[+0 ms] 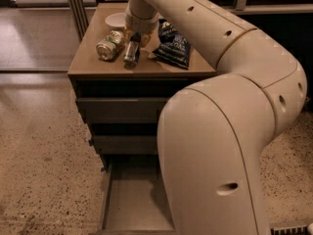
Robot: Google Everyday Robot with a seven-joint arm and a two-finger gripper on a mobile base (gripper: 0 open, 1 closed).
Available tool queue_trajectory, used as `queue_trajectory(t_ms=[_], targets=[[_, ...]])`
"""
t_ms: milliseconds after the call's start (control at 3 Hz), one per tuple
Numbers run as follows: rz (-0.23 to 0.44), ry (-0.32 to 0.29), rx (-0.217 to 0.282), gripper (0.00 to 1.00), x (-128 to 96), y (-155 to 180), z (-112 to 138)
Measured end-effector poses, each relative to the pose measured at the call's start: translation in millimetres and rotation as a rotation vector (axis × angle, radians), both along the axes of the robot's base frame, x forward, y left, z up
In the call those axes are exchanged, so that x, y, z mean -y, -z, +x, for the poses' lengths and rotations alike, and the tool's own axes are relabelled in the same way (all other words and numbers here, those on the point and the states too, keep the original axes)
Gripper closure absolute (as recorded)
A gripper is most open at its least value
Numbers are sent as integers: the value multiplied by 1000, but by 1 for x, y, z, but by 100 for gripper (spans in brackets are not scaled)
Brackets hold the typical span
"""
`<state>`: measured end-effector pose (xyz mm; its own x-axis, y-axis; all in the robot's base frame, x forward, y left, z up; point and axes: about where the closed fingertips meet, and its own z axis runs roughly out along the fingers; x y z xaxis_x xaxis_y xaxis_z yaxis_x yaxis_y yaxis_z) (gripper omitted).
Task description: Pick redbull can from bottom drawer and place on counter
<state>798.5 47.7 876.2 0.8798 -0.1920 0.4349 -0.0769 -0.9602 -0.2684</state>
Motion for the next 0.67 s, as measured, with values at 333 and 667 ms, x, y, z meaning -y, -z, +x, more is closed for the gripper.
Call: queue_trajectory(t_ms=[333,667], targets=[[0,4,-4,9,0,-1,1],[0,4,-4,0,1,-1,1]])
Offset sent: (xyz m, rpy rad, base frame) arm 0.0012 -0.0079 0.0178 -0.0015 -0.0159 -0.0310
